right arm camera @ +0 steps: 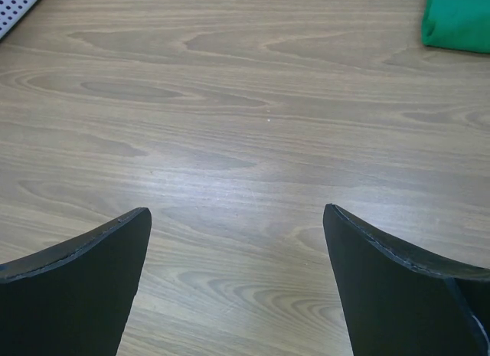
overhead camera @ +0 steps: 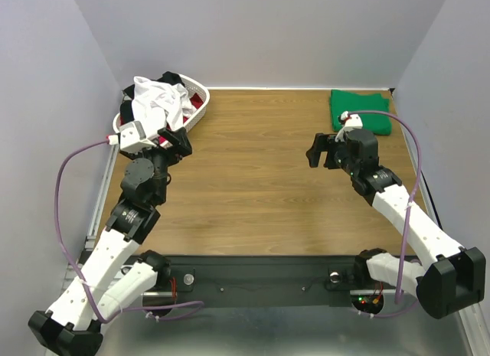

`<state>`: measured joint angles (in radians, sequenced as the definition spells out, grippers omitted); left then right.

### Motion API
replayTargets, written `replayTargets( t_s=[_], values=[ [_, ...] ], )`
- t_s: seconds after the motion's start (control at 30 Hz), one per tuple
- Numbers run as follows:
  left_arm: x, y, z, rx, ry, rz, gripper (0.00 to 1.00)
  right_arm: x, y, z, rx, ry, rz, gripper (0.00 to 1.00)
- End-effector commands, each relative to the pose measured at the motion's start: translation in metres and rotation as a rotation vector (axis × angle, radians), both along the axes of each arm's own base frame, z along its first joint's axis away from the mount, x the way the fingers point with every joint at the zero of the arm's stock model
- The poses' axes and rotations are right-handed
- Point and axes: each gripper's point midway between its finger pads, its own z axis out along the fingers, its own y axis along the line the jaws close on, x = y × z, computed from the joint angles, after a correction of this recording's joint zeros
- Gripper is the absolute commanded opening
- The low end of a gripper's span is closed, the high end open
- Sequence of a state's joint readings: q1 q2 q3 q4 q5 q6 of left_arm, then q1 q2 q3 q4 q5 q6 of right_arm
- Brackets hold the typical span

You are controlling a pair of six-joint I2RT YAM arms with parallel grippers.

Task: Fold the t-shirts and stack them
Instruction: Grab the tshirt from the pile

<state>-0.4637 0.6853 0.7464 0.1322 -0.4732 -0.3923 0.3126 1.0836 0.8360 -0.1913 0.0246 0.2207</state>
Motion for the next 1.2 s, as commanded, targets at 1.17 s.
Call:
replayTargets(
  t_s=[1.17],
  values=[
    [0.118, 0.156, -0.193, 0.069, 0.466, 0.344, 0.98, -0.002, -0.005, 0.017, 0.008, -0.084, -0.008, 1.0]
  ],
)
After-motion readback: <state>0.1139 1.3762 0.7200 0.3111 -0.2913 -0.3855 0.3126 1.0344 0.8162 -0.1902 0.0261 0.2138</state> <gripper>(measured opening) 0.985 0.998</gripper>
